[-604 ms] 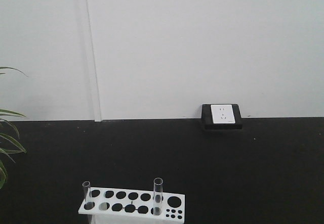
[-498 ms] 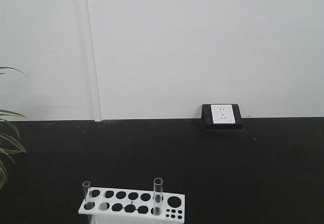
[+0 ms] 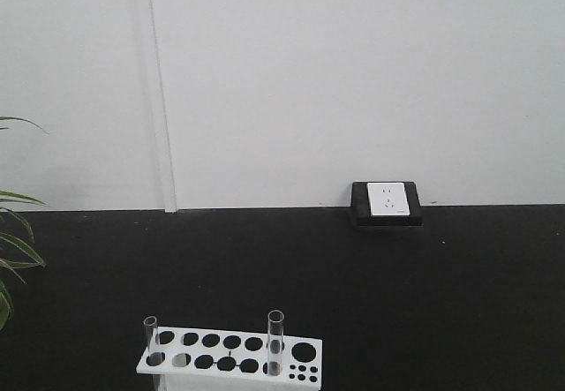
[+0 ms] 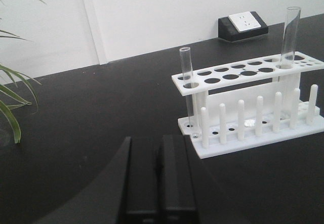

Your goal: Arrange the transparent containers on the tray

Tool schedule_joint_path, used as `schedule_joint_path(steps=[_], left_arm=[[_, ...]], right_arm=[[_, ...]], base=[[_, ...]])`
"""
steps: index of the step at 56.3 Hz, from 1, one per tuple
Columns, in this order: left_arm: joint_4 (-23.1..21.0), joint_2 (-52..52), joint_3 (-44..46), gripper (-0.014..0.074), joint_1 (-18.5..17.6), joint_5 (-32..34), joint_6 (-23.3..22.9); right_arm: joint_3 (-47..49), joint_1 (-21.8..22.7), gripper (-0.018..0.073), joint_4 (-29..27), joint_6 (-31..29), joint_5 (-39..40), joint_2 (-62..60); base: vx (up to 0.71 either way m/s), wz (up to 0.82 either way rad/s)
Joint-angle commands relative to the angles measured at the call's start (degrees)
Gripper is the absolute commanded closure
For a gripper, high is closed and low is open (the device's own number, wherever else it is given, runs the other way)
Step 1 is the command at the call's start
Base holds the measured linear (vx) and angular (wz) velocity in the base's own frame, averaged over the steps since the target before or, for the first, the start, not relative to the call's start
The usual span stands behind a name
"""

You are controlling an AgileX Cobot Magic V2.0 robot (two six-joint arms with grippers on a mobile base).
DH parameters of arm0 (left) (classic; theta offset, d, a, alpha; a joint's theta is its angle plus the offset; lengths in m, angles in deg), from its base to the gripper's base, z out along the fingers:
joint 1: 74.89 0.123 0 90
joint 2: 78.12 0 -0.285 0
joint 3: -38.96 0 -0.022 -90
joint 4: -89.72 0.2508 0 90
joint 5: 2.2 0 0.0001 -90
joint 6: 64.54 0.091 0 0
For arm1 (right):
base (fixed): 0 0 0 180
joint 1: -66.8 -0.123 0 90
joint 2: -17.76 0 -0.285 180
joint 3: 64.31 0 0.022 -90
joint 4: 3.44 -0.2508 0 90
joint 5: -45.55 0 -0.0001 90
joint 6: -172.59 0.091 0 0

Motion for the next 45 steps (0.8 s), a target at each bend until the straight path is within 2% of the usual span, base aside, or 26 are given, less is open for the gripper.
schedule_joint_path(steps=[1, 22, 26, 32, 37, 41, 45], left_arm=[[-0.8, 1.3, -2.2, 0.0603, 0.0, 4.8, 0.0], [-0.8, 1.3, -2.2, 0.0603, 0.0, 5.3, 0.0], [-0.8, 1.3, -2.1, 0.0603, 0.0, 8.7, 0.0], [-0.8, 1.3, -1.6, 0.0603, 0.0, 17.5, -0.7], [-3.3, 1.3, -1.1, 0.0603, 0.0, 27.2, -6.0], [-6.6, 1.3, 1.6, 0.0603, 0.0, 28.3, -9.8], [-6.3, 1.3, 5.9, 0.0603, -0.1, 24.2, -9.1]], right_arm=[[-0.5, 0.3, 0.057, 0.5, -0.3, 4.7, -0.4], [-0.5, 0.3, 0.0571, 0.5, -0.3, 4.8, -0.4], [-0.5, 0.2, 0.0571, 0.5, -0.3, 4.9, -0.4], [-0.4, 0.2, 0.0571, 0.6, -0.3, 6.7, -0.4], [-0.2, 0.1, 0.0571, -0.1, 0.9, 13.8, -0.4], [1.5, 0.2, 0.0571, -1.8, 3.0, 17.4, -0.4], [6.1, 0.2, 0.0571, -1.9, 3.2, 17.6, -0.4]], base=[[0.0, 0.0], [0.0, 0.0], [0.0, 0.0], [0.0, 0.0], [0.0, 0.0], [0.0, 0.0], [0.0, 0.0]])
